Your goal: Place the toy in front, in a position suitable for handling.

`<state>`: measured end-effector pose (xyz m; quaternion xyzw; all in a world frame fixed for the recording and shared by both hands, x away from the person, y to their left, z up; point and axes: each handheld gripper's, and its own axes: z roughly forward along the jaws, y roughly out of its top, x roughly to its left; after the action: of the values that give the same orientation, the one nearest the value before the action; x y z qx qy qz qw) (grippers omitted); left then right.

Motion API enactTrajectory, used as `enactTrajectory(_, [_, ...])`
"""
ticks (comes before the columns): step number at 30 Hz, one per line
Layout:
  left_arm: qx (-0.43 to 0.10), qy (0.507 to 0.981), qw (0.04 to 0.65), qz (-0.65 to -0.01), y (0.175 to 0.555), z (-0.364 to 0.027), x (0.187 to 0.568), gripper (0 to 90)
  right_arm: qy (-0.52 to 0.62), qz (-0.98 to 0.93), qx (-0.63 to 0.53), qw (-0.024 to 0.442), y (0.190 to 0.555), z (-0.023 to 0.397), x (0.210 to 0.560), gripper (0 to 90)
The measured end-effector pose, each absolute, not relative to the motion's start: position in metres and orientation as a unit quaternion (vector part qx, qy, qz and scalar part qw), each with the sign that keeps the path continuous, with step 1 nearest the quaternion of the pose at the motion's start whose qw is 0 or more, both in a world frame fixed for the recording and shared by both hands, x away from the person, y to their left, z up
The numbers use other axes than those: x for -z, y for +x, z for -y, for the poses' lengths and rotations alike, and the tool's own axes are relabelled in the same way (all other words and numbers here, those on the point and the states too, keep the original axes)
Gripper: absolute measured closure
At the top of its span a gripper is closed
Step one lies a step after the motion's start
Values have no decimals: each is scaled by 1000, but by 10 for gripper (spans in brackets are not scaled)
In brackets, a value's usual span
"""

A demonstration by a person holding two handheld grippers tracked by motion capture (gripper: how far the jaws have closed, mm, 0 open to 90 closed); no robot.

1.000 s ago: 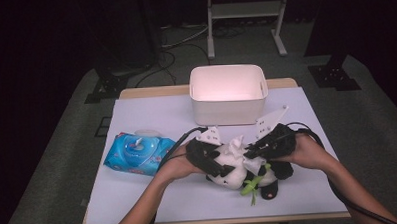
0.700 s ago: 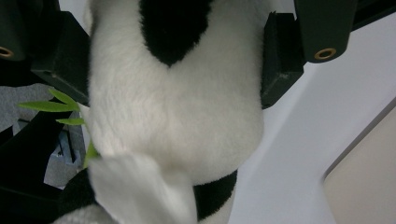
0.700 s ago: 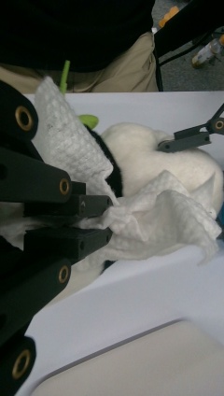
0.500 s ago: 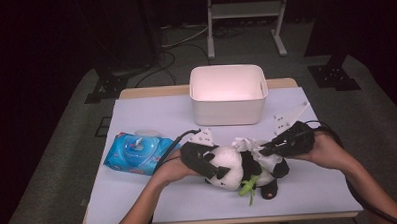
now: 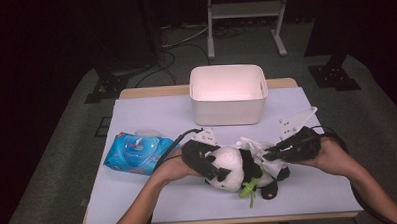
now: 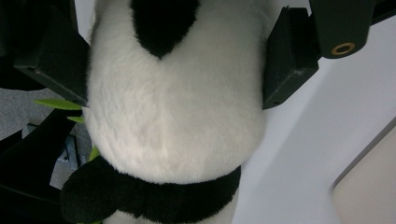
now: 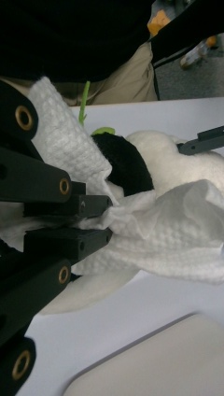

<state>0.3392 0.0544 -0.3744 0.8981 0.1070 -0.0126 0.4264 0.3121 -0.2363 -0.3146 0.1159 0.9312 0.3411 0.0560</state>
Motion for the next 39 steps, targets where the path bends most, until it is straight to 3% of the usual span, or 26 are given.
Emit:
enactTrajectory(20, [5,902,419,-100,339,-46,371,200,95,-940,-325,49,339,178,327,837])
enactTrajectory(39, [21,898,422,-121,347,-52,375,204,134,-923,-353,76,319,235,316,836])
